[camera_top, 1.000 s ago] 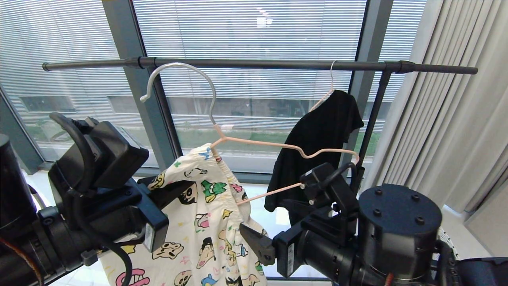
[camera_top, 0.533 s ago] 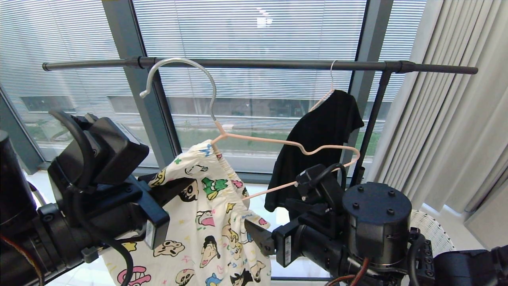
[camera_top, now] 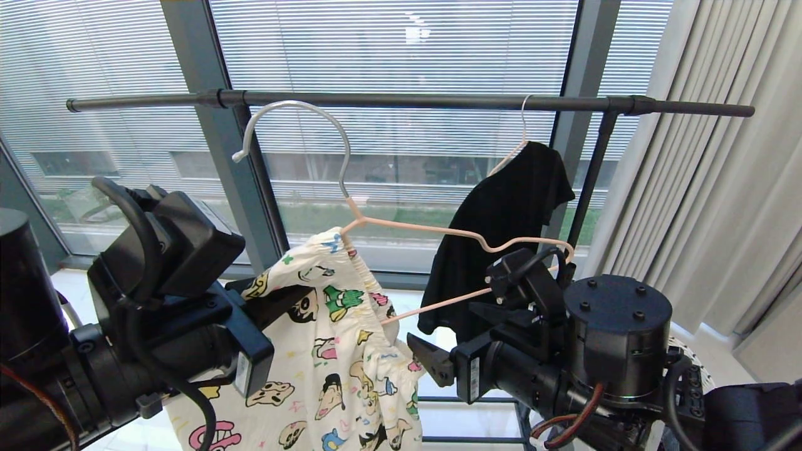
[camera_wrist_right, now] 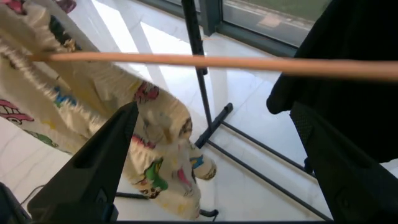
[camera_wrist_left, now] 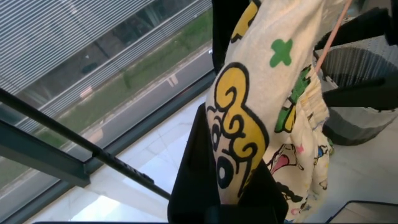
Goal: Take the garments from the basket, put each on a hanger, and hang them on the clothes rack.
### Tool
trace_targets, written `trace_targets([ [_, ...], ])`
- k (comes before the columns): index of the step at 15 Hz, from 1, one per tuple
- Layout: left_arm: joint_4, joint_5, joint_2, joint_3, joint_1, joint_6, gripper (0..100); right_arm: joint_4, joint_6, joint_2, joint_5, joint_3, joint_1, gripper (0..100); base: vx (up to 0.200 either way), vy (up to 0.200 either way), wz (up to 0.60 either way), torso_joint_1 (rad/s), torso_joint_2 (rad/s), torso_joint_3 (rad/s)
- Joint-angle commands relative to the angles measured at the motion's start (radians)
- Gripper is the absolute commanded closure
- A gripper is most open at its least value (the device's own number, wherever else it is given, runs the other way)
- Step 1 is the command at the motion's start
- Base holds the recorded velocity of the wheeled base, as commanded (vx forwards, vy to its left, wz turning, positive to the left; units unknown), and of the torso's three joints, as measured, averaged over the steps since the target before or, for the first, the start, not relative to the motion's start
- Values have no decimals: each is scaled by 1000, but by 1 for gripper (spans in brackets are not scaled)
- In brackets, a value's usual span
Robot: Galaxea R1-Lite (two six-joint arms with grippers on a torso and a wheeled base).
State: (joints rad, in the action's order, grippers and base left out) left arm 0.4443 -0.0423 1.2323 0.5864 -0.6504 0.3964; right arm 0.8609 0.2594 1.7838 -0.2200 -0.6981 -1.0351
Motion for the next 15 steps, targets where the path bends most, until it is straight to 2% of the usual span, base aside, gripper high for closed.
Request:
trace_targets([
  [1,1,-1,1,3,-9,1,100,1,0,25,-1,-3,-20,0,0,0,0,0,0,0],
  [5,1,-2,16,27,-5,-2,100,1,0,37,-7,20,-108,0,0,0,0,0,0,0],
  [8,1,-4,16,32,-5,-2,100,0,-34,78,-50,46,-102,0,0,0,0,0,0,0],
  [10,2,-4,15,35,-3,-4,100,0,-83,89,-76,68,-72,0,0,0,0,0,0,0],
  [13,2,-5,12,36,0,-31,100,0,-146,83,-82,121,23,0,0,0,0,0,0,0],
  [15,2,-7,12,35,15,-31,100,0,-180,78,-121,126,95,0,0,0,0,0,0,0],
])
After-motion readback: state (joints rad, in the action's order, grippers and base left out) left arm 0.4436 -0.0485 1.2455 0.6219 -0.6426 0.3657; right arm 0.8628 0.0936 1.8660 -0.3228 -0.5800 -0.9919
